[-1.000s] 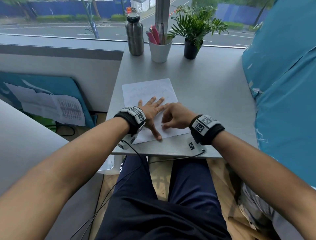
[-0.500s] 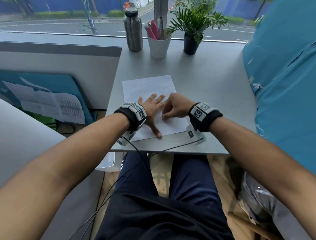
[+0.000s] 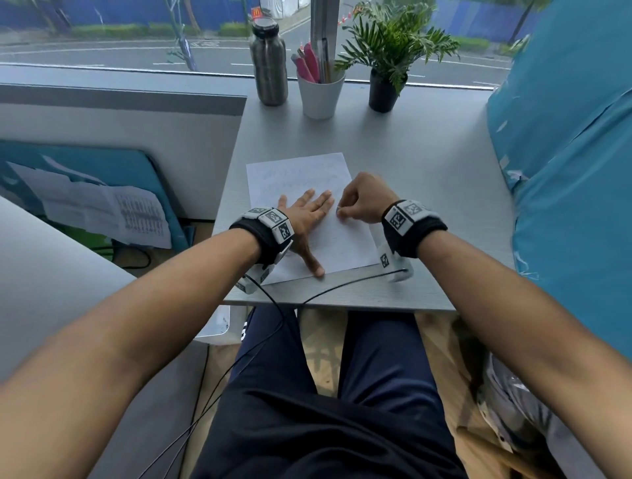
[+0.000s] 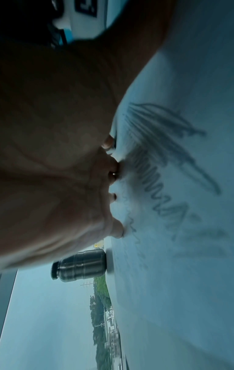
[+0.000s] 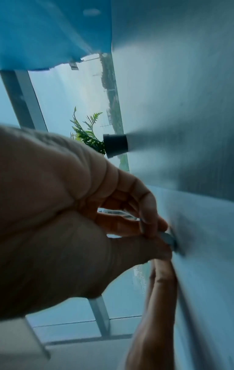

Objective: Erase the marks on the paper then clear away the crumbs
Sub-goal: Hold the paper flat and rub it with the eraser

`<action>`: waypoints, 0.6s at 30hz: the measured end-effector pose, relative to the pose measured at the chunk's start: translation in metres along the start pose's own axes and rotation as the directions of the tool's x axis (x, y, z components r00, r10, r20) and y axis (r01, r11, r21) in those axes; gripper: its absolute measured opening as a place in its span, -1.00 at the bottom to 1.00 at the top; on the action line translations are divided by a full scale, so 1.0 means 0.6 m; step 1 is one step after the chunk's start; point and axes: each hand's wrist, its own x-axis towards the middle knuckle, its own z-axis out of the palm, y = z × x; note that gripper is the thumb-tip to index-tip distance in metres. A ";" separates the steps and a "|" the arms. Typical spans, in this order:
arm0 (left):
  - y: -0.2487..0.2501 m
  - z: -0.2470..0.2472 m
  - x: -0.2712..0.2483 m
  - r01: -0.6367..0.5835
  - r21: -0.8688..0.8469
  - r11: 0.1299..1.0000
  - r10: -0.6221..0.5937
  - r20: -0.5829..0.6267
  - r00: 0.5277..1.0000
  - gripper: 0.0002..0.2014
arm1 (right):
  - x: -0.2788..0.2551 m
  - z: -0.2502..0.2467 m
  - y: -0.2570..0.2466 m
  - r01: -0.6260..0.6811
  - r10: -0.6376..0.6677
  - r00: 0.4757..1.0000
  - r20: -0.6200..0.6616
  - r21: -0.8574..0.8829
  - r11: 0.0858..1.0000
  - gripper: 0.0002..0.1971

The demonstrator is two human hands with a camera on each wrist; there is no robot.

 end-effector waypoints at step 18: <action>-0.007 0.004 0.004 -0.021 -0.023 1.000 0.021 -0.005 1.000 0.62 | -0.053 0.046 -0.042 0.144 -0.160 0.962 0.222 0.088 0.986 -0.92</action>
